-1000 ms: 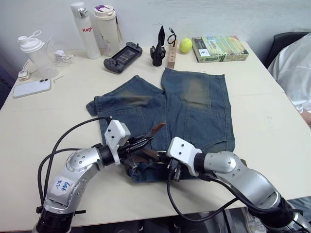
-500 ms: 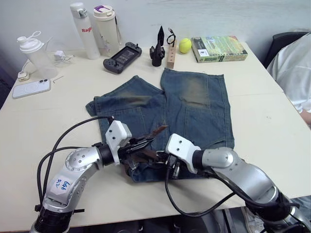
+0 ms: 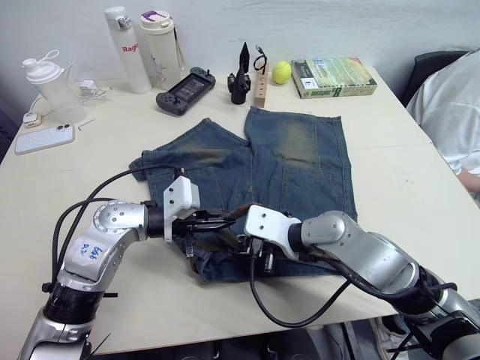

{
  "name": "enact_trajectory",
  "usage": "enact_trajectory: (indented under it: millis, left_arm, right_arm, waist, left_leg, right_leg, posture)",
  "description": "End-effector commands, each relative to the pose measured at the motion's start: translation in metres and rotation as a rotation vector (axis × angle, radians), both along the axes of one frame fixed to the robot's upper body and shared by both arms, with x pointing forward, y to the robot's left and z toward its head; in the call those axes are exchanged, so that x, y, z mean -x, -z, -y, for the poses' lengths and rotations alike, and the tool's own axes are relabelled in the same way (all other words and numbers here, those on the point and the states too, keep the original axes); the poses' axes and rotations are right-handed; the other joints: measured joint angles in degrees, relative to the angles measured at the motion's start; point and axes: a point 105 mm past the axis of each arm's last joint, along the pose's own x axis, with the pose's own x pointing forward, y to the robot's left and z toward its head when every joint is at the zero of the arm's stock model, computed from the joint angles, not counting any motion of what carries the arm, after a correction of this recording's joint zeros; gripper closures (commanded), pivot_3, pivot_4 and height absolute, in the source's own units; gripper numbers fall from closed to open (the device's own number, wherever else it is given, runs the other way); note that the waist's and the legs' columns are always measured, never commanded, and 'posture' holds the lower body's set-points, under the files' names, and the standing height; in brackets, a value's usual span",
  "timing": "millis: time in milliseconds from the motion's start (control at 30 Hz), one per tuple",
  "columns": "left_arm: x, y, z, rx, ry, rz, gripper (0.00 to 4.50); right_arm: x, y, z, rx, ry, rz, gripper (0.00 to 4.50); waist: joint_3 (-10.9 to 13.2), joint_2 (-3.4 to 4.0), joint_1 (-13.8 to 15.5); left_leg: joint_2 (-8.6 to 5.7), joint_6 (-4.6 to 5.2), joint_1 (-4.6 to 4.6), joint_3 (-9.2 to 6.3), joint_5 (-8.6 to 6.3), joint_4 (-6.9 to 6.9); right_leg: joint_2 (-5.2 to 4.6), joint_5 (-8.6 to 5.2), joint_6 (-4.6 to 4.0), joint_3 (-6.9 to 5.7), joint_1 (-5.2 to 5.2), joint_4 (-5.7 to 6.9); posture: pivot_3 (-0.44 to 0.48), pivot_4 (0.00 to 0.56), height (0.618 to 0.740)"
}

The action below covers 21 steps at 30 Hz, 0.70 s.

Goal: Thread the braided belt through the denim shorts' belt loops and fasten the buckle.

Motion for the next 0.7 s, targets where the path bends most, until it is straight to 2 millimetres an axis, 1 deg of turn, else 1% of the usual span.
enact_trajectory:
  millis: [33,167,300,333,400,467,500,567,700]
  left_arm:
    - [-0.006,-0.014,-0.001,-0.036,0.091,0.060,4.32]
    - [-0.017,-0.012,-0.001,-0.083,0.137,0.048,4.32]
    - [-0.026,-0.012,0.002,-0.111,0.181,0.055,4.32]
    - [-0.031,-0.012,0.004,-0.114,0.183,0.062,4.32]
    - [-0.041,-0.012,0.012,-0.132,0.197,0.098,4.32]
    - [-0.048,-0.016,0.031,-0.114,0.237,0.117,4.32]
    - [-0.049,-0.017,0.037,-0.107,0.256,0.121,4.32]
    - [-0.051,-0.012,0.053,-0.112,0.307,0.129,4.32]
    - [-0.051,-0.010,0.077,-0.108,0.382,0.142,4.32]
  right_arm:
    - [0.020,0.066,0.013,0.181,0.040,-0.241,4.47]
    - [0.016,0.067,0.008,0.196,0.032,-0.208,4.47]
    - [0.014,0.068,0.006,0.195,0.031,-0.197,4.47]
    - [0.014,0.068,0.007,0.200,0.028,-0.193,4.47]
    - [0.014,0.071,0.006,0.211,0.017,-0.189,4.47]
    - [0.016,0.072,0.005,0.221,-0.009,-0.185,4.47]
    - [0.016,0.073,0.004,0.224,-0.019,-0.183,4.47]
    - [0.016,0.073,0.003,0.229,-0.036,-0.176,4.47]
    - [0.016,0.073,0.002,0.229,-0.048,-0.176,4.47]
  waist:
    - [-0.2,-0.12,-0.2]
    - [-0.4,-0.13,-1.2]
    - [-0.5,-0.13,-1.1]
    - [-0.5,-0.12,-1.1]
    - [-0.7,-0.07,-0.8]
    - [-1.0,-0.10,-0.8]
    - [-1.0,-0.13,-0.9]
    - [-1.1,-0.15,-1.0]
    - [-1.1,-0.12,-1.1]
  left_leg:
    - [0.03,-0.02,0.02,0.00,0.00,0.00]
    - [0.13,-0.10,0.15,0.06,-0.04,-0.08]
    - [0.39,-0.32,0.52,0.27,-0.17,-0.11]
    - [0.46,-0.38,0.55,0.28,-0.20,-0.10]
    - [0.56,-0.44,0.57,0.27,-0.23,-0.09]
    - [0.63,-0.49,0.57,0.27,-0.22,-0.08]
    - [0.63,-0.49,0.59,0.28,-0.22,-0.08]
    - [0.66,-0.49,0.61,0.32,-0.23,-0.08]
    - [0.73,-0.52,0.73,0.44,-0.25,-0.08]
  right_leg:
    - [0.03,-0.01,-0.02,-0.02,0.00,0.00]
    - [0.13,-0.05,-0.09,-0.21,0.07,0.01]
    - [0.21,-0.16,-0.30,-0.35,0.22,0.14]
    - [0.28,-0.20,-0.37,-0.36,0.21,0.18]
    - [0.39,-0.24,-0.44,-0.34,0.21,0.20]
    - [0.47,-0.26,-0.48,-0.35,0.21,0.23]
    - [0.49,-0.27,-0.49,-0.35,0.21,0.25]
    - [0.51,-0.27,-0.50,-0.34,0.20,0.27]
    - [0.57,-0.34,-0.62,-0.35,0.18,0.38]
  posture:
    - [0.000,0.150,0.717]
    - [0.000,0.150,0.717]
    - [0.000,0.150,0.717]
    - [0.000,0.150,0.717]
    - [0.000,0.150,0.717]
    - [0.000,0.150,0.717]
    - [0.000,0.150,0.717]
    - [0.000,0.150,0.717]
    - [0.000,0.150,0.717]
